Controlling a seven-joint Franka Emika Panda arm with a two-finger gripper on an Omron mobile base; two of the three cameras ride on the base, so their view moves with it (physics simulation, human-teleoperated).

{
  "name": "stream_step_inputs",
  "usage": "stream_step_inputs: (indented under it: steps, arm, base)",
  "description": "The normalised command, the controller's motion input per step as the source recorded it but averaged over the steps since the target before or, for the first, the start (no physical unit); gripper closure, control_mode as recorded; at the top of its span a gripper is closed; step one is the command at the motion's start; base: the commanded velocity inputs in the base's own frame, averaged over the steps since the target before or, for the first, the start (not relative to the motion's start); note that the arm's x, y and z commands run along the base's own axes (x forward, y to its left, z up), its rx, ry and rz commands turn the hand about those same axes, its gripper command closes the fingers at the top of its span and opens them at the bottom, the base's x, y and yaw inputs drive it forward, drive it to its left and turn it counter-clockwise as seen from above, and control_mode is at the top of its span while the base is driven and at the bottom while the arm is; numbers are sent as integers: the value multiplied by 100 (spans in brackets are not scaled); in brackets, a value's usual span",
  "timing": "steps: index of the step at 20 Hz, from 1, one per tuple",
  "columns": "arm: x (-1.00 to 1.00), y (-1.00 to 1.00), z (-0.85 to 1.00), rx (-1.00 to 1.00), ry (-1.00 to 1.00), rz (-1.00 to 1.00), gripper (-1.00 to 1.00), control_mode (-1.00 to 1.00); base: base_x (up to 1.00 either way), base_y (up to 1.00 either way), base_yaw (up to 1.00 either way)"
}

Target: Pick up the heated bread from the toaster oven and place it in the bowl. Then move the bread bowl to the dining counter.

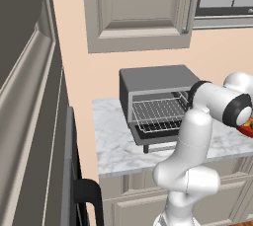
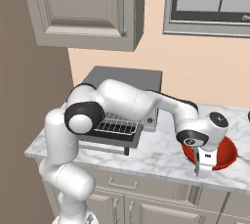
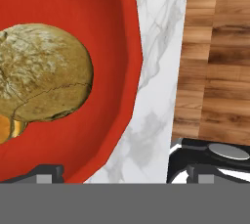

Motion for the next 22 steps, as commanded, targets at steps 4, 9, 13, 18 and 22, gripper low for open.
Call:
stream_step_inputs:
  steps: [4,9,13,18,22]
  arm:
    - [5,32,-14,0,0,-5,-100,-100]
    - [9,23,-7,0,0,-5,-100,-100]
    - [18,1,-3,0,-2,-6,-100,-100]
    - [23,0,0,0,-2,-9,-100,-100]
    - [25,0,0,0,0,-6,-100,-100]
  base:
    - [0,0,0]
    - [0,0,0]
    - [0,0,0]
    - [0,0,0]
    - [0,0,0]
